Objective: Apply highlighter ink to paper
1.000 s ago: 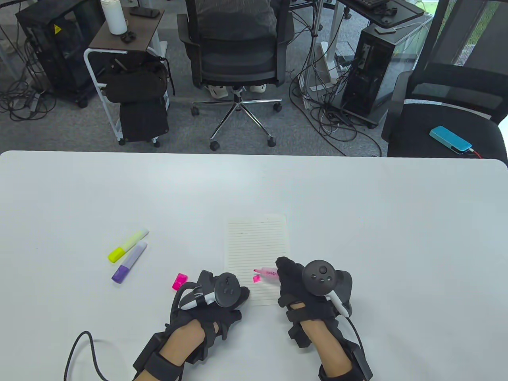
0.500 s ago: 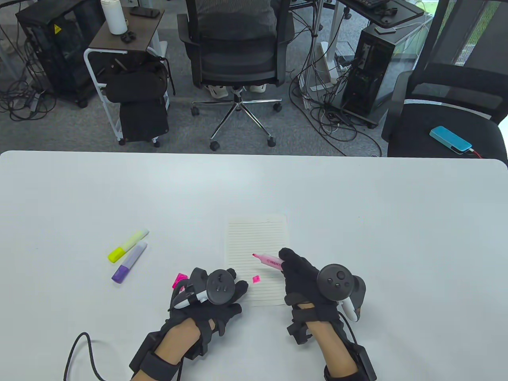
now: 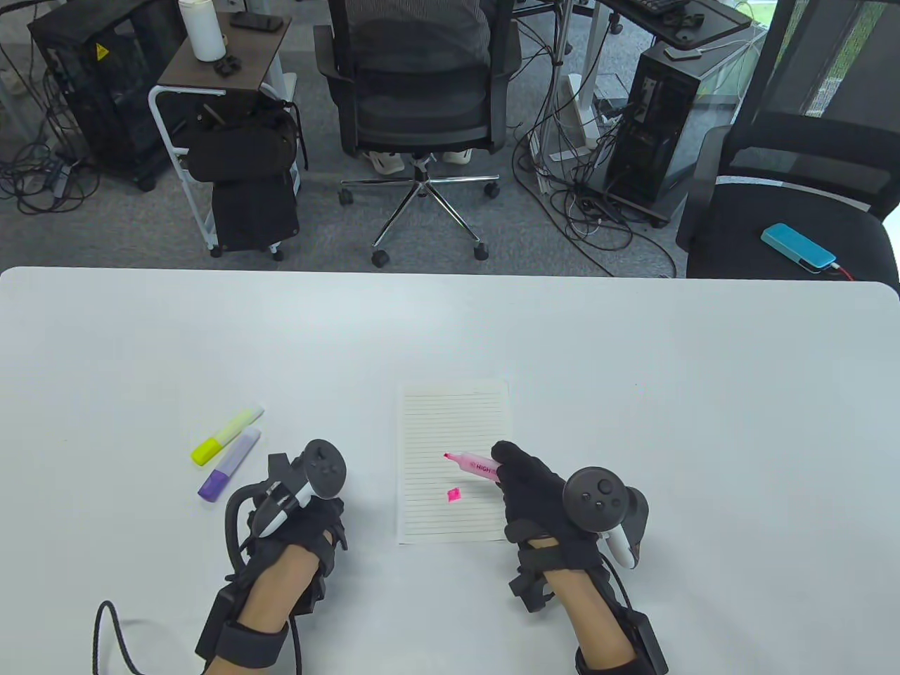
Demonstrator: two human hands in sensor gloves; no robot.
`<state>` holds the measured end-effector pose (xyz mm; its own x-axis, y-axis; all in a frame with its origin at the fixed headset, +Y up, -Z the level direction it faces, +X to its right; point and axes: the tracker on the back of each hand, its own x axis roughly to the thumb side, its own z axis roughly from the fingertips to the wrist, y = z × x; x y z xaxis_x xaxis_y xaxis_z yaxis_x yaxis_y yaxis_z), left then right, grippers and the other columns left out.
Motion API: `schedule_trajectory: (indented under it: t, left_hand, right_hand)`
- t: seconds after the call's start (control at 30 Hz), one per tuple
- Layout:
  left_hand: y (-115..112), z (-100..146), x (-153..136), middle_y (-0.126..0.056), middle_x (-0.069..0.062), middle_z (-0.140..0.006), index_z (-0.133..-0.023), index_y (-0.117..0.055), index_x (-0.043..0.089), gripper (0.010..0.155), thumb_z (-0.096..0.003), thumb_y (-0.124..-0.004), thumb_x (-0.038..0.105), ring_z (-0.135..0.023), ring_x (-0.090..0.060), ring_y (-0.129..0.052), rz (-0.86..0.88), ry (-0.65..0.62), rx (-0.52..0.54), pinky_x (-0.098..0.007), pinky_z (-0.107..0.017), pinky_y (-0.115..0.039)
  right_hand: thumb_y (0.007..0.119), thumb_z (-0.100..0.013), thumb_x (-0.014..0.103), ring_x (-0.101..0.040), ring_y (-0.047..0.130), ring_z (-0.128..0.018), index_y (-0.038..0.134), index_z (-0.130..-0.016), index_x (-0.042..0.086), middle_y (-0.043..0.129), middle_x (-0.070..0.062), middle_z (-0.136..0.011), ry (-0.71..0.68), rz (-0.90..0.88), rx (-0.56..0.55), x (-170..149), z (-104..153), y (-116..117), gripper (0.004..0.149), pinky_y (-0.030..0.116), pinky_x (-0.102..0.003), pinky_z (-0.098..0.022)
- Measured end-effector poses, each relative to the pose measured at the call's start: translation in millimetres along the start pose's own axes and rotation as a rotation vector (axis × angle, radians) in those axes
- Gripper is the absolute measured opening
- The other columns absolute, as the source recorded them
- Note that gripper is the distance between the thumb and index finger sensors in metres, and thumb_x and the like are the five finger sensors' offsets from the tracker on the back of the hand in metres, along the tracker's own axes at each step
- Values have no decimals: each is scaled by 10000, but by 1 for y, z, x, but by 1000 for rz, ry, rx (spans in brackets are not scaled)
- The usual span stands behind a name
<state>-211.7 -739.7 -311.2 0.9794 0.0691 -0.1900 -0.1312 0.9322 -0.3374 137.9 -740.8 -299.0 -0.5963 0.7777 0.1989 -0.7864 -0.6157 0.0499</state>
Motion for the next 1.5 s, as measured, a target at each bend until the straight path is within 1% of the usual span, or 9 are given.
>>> schedule_trajectory:
  t: [0.2, 0.37, 0.53, 0.8, 1.03, 1.23, 1.3, 1.4, 1.5]
  left_hand:
    - [-10, -7, -2, -564, -99, -1065, -1041, -479, 201, 747, -424, -790, 485, -915, -363, -672, -25, 88, -55, -606, -690, -559]
    - [-18, -15, 0, -688, -76, -1001, -1001, -593, 214, 686, -412, -814, 488, -843, -322, -769, -41, 112, -24, -584, -657, -627]
    - [-21, -21, 1, -738, -48, -941, -947, -663, 235, 610, -401, -849, 436, -772, -277, -806, -79, 115, 9, -569, -641, -653]
    - [-24, -30, -5, -657, -71, -931, -937, -603, 195, 624, -388, -829, 387, -769, -292, -720, -12, 4, -85, -598, -666, -574]
    - [-27, -29, 3, -634, -86, -935, -947, -551, 139, 642, -397, -760, 394, -782, -308, -696, -146, -59, -85, -616, -675, -547]
    - [-23, -29, -1, -646, -90, -929, -943, -548, 123, 646, -393, -736, 403, -776, -307, -713, -71, -90, -89, -614, -669, -564]
    - [-19, -25, -1, -650, -90, -926, -942, -549, 122, 650, -388, -738, 403, -770, -307, -721, -14, -130, -63, -614, -664, -569]
    - [-10, -16, 6, -642, -86, -933, -945, -540, 127, 652, -389, -737, 403, -774, -311, -721, 74, -246, -5, -618, -667, -565]
    - [-6, -6, 20, -626, -72, -952, -949, -526, 140, 651, -392, -735, 405, -803, -313, -712, 100, -355, 85, -624, -673, -561]
  right_hand:
    - [705, -641, 307, -368, 896, -604, 682, -1036, 205, 832, -165, -882, 3, 5, 17, 0, 0, 2, 409, 677, -610, -611]
    - [705, -641, 308, -369, 897, -602, 682, -1037, 203, 834, -166, -880, 6, 12, 34, -1, -1, 6, 410, 677, -611, -610]
    - [705, -641, 309, -368, 897, -602, 683, -1036, 202, 833, -165, -881, 5, 15, 44, 0, -1, 7, 410, 678, -610, -610]
    - [708, -639, 311, -366, 898, -600, 693, -1031, 213, 837, -164, -877, -6, 24, 67, 1, -2, 11, 404, 679, -609, -611]
    - [709, -639, 310, -365, 899, -598, 694, -1030, 212, 840, -164, -874, -26, 32, 85, 2, -3, 14, 404, 681, -608, -610]
    - [710, -639, 310, -365, 899, -598, 695, -1030, 213, 841, -163, -874, -30, 33, 97, 3, -3, 15, 403, 681, -608, -611]
    - [709, -639, 311, -365, 899, -598, 693, -1031, 211, 840, -163, -874, -39, 29, 94, 3, -3, 15, 405, 681, -608, -610]
    - [710, -639, 311, -364, 900, -596, 696, -1030, 210, 842, -163, -872, -55, 12, 104, 3, -3, 16, 404, 682, -608, -611]
    - [711, -638, 311, -364, 900, -593, 697, -1028, 205, 844, -165, -869, -64, -21, 117, 4, -3, 17, 405, 682, -609, -609]
